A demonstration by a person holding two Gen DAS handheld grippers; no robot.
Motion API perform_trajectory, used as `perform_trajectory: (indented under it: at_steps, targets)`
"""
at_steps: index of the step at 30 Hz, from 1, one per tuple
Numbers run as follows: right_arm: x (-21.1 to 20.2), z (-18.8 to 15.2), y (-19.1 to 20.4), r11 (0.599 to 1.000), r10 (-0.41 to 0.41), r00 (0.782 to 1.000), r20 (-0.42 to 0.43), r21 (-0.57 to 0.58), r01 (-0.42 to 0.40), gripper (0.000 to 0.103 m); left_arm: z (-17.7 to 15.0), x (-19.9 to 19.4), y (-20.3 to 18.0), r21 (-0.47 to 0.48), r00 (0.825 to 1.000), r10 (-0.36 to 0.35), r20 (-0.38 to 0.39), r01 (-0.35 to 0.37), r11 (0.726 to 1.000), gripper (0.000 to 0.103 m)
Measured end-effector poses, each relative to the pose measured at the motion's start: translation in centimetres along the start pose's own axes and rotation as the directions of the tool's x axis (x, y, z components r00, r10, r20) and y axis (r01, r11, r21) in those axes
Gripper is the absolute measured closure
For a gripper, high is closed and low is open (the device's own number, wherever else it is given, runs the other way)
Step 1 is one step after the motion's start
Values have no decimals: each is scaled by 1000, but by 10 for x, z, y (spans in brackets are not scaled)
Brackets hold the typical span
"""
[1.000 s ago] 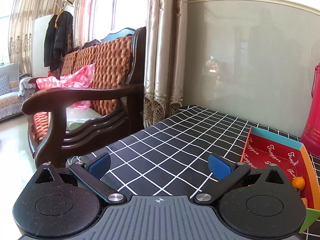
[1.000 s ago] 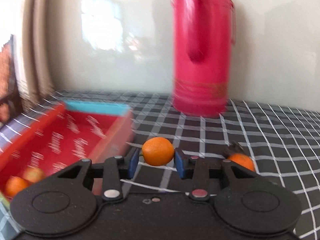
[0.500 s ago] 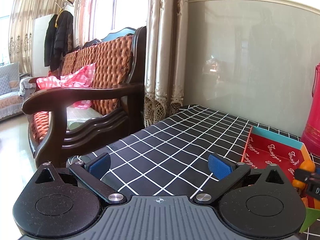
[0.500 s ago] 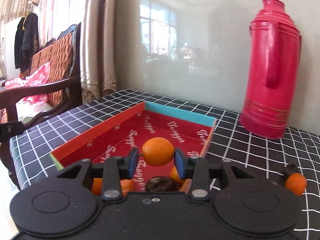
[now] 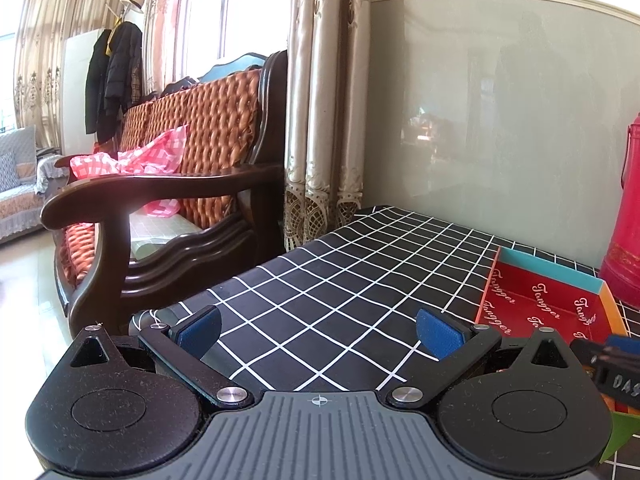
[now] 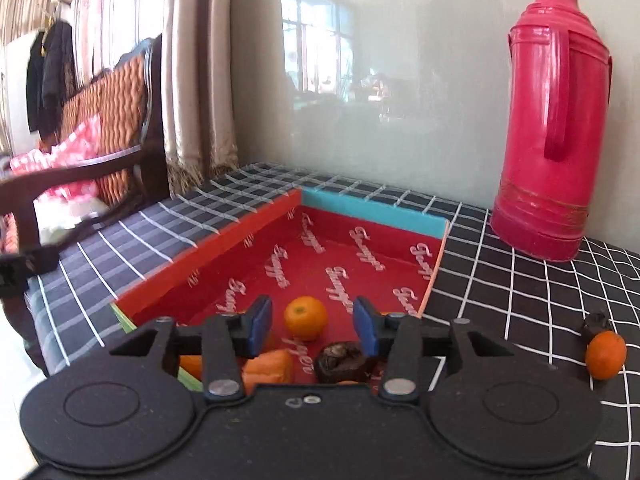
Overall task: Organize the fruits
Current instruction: 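Carry the small orange into the box and open the right gripper, then grasp the large orange with the left gripper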
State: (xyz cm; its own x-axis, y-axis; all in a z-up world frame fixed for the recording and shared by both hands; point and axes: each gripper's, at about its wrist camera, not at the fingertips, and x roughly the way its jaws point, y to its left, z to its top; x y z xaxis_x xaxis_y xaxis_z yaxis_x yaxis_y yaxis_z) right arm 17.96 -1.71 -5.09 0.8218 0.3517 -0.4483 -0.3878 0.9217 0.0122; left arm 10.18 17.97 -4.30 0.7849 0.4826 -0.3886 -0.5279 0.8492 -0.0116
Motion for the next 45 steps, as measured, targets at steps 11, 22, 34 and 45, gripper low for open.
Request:
perform_trajectory:
  at_steps: [11,22,34,45]
  targets:
    - [-33,2,-31,987,-157,982,110,62,150,22,1,-3,-10,2,1000,-17,0,17,1000,0]
    - [-56,-19,-102,838,-526,850,1,171,518,6,-1,-14,-54,40,995,-98,-3,99,994,0]
    - [-91,-50,-174,598,-767,628,-132,208,774,6,-16,-47,-169,204,948,-318,0,311,928,0]
    - [-122,-75,-223,448,-839,505,-205,266,853,6,-44,-73,-272,340,854,-512,-89,510,790,0]
